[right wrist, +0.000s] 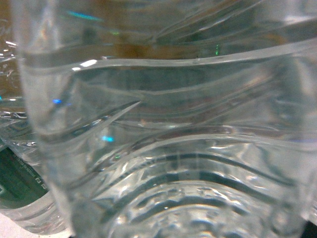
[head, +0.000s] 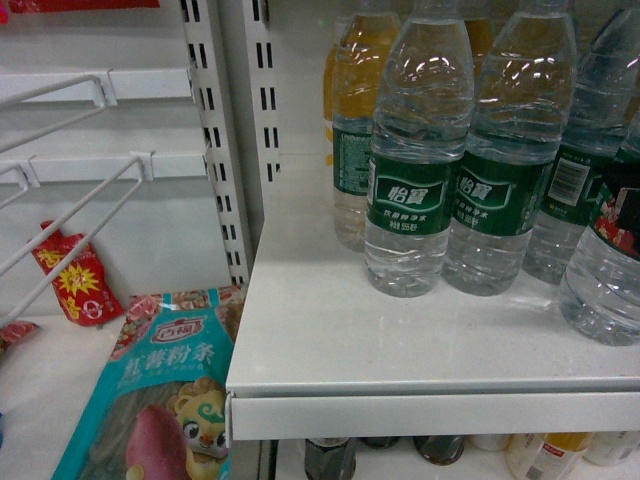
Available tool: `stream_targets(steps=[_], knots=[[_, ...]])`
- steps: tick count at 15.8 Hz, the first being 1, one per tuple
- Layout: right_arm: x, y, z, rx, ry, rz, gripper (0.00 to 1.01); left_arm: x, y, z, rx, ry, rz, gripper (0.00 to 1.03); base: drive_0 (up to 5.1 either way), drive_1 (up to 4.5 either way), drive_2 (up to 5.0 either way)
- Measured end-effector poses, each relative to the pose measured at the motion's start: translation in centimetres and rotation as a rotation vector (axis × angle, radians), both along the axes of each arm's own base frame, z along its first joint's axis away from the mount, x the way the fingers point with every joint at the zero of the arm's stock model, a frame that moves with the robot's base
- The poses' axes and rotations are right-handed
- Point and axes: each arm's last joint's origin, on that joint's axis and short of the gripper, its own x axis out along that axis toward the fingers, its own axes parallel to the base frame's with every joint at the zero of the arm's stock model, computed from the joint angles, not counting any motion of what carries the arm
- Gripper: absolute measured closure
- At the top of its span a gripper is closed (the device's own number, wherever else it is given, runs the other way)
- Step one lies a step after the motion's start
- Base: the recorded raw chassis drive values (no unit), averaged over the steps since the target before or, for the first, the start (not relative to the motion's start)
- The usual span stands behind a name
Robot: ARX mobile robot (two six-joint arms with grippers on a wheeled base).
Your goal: Move water from second to third shelf
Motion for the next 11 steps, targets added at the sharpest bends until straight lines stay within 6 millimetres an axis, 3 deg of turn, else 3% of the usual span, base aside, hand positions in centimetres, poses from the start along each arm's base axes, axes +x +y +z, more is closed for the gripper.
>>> stream_targets(steps=[2,3,11], knots=[[0.04,0.05,0.27,0.009,-0.026,0.015,0.24,0.00,0.00,0.00,0.000,0.000,0.000,0.05,0.0,0.00,0.0],[0.04,0.08,0.29,0.009,-0.027,0.019,0.07,0.00,0.00,0.00,0.000,0.000,0.000,0.05,0.0,0.00,0.0],[-0.20,-0.11,0.42,0.010,-0.025,0.026,0.03,0.00,0.00,0.00,0.000,0.000,0.000,0.05,0.0,0.00,0.0]])
